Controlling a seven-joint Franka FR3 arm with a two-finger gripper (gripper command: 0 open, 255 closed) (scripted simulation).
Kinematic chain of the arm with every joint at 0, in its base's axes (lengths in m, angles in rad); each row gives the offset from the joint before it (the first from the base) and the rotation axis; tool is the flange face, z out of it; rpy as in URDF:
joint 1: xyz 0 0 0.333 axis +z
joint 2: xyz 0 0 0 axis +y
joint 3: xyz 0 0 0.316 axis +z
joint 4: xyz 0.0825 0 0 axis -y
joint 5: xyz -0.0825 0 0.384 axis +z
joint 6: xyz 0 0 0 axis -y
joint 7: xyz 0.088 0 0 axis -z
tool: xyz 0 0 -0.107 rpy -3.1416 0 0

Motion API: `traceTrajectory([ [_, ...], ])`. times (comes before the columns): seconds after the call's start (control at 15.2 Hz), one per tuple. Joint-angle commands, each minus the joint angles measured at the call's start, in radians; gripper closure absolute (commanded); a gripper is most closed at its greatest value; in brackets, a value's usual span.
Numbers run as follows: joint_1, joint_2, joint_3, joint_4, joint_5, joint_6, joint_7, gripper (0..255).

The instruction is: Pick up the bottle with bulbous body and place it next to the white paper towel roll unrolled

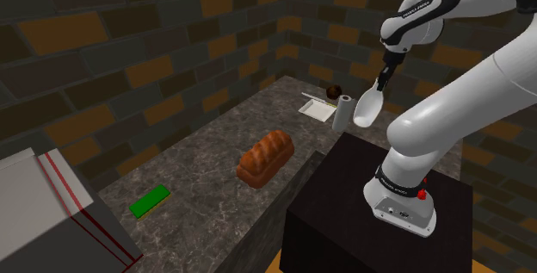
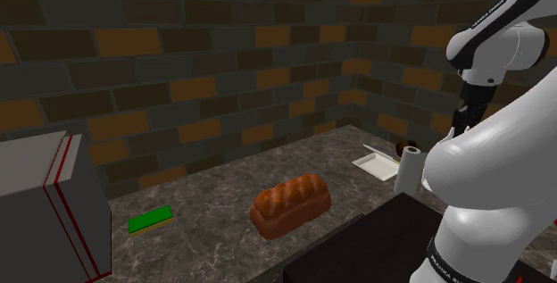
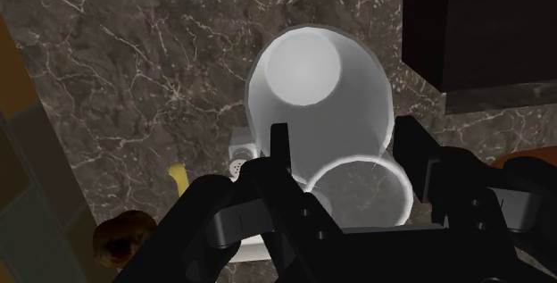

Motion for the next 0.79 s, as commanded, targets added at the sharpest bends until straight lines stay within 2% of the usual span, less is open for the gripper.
traceTrajectory([
  [0.0, 0.003, 0.018, -0.012, -0.017, 0.001, 0.036, -0.003, 255],
  [0.73, 0.048, 0.161, -0.085, -0.078, 0.055, 0.23, -0.052, 255],
])
